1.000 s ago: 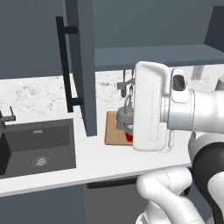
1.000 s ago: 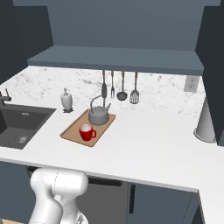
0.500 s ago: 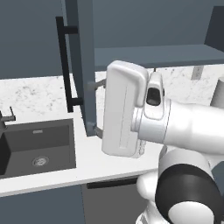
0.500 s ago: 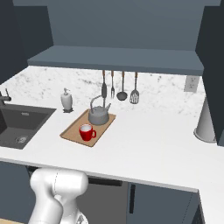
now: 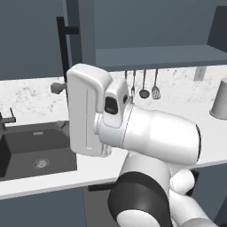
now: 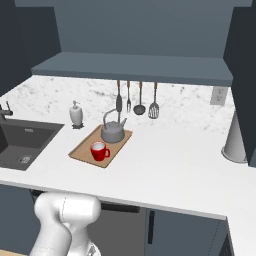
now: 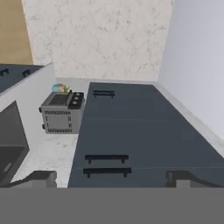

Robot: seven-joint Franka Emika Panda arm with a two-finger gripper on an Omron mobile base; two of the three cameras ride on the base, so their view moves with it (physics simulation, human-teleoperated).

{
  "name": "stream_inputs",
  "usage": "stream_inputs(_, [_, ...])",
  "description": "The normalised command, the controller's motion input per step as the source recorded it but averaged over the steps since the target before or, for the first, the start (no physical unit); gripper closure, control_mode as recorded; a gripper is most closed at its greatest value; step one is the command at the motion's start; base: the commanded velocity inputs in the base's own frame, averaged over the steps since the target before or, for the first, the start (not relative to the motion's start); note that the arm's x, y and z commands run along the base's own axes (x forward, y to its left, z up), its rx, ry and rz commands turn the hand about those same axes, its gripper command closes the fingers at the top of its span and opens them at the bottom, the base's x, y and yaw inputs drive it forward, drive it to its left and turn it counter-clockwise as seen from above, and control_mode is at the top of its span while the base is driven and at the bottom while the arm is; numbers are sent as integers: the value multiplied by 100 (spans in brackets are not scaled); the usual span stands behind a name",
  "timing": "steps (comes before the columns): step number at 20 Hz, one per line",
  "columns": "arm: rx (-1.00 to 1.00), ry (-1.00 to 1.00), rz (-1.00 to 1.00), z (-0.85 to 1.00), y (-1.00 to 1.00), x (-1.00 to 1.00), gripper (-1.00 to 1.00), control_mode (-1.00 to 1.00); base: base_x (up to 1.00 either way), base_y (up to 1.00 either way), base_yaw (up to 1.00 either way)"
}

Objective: Pick the kettle from the counter and place it on the tray. Then pick the mug from the cabinet and place it on the tray. Then close the cabinet doors.

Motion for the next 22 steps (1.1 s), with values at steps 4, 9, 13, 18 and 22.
stream_inputs(4, [-3, 0, -10, 0, 16, 31, -100, -100, 0, 0, 0])
stream_inputs(9, [-4, 0, -14, -4, 0, 36, -100, -100, 0, 0, 0])
stream_inputs(13, [-1, 0, -11, -5, 0, 31, -100, -100, 0, 0, 0])
stream_inputs(18, [0, 0, -4, -5, -1, 34, -100, -100, 0, 0, 0])
stream_inputs(22, [0, 1, -1, -7, -20, 34, -100, -100, 0, 0, 0])
